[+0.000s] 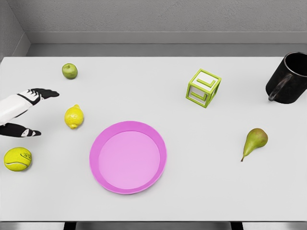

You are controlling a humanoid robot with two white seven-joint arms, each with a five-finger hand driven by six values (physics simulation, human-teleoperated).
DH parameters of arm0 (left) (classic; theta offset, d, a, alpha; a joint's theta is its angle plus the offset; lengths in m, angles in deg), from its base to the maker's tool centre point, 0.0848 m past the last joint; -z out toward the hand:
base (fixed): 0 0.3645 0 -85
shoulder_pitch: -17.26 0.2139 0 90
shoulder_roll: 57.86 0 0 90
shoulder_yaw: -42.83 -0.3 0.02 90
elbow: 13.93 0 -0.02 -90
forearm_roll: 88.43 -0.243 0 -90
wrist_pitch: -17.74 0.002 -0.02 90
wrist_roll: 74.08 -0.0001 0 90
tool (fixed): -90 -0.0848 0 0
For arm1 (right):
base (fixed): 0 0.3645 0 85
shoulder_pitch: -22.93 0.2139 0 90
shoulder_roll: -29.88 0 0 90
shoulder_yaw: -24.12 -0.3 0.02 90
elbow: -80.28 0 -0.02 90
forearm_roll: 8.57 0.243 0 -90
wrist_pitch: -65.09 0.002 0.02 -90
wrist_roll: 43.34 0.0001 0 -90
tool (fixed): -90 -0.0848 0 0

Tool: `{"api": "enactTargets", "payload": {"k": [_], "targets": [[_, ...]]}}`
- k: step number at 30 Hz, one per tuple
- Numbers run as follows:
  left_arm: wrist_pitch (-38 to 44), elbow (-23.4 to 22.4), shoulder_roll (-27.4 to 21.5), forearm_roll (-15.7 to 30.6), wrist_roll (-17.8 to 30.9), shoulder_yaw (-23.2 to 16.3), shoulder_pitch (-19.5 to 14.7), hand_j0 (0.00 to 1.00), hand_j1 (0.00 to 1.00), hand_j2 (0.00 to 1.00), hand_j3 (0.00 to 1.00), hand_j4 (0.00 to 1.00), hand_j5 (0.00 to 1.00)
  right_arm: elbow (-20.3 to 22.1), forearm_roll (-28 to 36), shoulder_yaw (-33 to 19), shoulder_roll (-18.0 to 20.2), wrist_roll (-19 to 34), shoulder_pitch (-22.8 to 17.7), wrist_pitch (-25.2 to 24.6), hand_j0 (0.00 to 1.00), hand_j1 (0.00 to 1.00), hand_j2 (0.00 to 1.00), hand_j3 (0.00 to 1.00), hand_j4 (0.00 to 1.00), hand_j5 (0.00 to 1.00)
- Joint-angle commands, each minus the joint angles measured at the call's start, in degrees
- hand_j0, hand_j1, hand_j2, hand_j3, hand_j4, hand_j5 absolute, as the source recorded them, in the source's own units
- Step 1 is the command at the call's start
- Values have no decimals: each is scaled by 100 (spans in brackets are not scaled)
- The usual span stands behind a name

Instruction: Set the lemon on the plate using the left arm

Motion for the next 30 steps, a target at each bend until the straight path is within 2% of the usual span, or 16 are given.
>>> {"api": "enactTargets", "payload": {"k": [1, 7, 10, 13, 16, 18, 19, 20, 23, 26, 27, 28, 30], "targets": [[11, 18, 13, 5, 0, 7, 9, 100, 100, 100, 100, 100, 100, -10, 3, -45, 0, -1, -9, 0, 100, 100, 100, 100, 100, 100], [11, 9, -13, -101, 175, 68, -44, 100, 100, 100, 100, 100, 100, -2, 3, 8, 0, -1, -9, 0, 100, 100, 100, 100, 100, 100], [11, -44, -4, -330, 483, 429, -53, 100, 100, 100, 100, 100, 100, -2, 3, 8, 0, -1, -9, 0, 100, 100, 100, 100, 100, 100], [11, -79, -83, -338, 527, 394, -88, 100, 100, 100, 100, 100, 100, -2, 3, 8, 0, -1, -9, 0, 100, 100, 100, 100, 100, 100], [11, -167, -461, -356, 527, -71, -202, 100, 100, 100, 100, 100, 100, -2, 3, 8, 0, -1, -9, 0, 100, 100, 100, 100, 100, 100], [11, -167, -532, -593, 527, -643, -650, 100, 100, 100, 100, 100, 100, -2, 3, 8, 0, -1, -9, 0, 100, 100, 100, 100, 100, 100], [11, -167, -540, -672, 527, -1091, -1010, 100, 100, 100, 100, 100, 100, -2, 3, 8, 0, -1, -9, 0, 100, 100, 100, 100, 100, 100], [11, -167, -540, -699, 527, -1285, -1160, 100, 100, 100, 100, 100, 100, -2, 3, 8, 0, -1, -9, 0, 100, 100, 100, 100, 100, 100], [11, -158, -532, -1121, 527, -1461, -1371, 100, 100, 100, 100, 100, 100, -2, 3, 8, 0, -1, -9, 0, 100, 100, 100, 100, 100, 100], [11, -167, -540, -1130, 527, -1470, -1433, 100, 100, 100, 100, 100, 100, -2, 3, 8, 0, -1, -9, 0, 100, 100, 100, 100, 100, 100], [11, -184, -549, -1147, 527, -1505, -1555, 100, 100, 100, 100, 100, 100, -2, 3, 8, 0, -1, -9, 0, 100, 100, 100, 100, 100, 100], [11, -272, -549, -1164, 527, -1583, -1652, 100, 100, 100, 100, 100, 100, -2, 3, 8, 0, -1, -9, 0, 100, 100, 100, 100, 100, 100], [11, -281, -514, -1481, 527, -2032, -2004, 100, 100, 100, 100, 100, 100, -2, 3, 8, 0, -1, -9, 0, 100, 100, 100, 100, 100, 100]]}}
